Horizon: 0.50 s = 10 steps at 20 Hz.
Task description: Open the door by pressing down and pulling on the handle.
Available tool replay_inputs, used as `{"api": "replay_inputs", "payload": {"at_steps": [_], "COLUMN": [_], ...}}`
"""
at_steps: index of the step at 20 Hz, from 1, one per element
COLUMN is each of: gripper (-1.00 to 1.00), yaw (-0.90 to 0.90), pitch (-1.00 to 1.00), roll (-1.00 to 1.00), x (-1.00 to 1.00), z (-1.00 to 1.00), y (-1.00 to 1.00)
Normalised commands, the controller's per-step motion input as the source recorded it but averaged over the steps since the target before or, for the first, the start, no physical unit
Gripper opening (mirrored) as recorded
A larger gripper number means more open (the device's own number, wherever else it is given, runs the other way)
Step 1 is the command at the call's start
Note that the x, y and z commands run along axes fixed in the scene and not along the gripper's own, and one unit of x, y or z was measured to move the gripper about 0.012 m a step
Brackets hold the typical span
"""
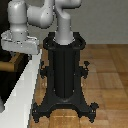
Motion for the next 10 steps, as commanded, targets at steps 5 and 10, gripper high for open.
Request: {"api": "replay_inputs", "payload": {"at_steps": [5,10], "gripper": [1.0,-1.0], "yaw": [0.0,0.0], "pitch": [0.0,0.0], "roll": [0.0,0.0], "x": [0.0,0.0], "z": [-0.4,0.0], "y": [-0.4,0.0]}}
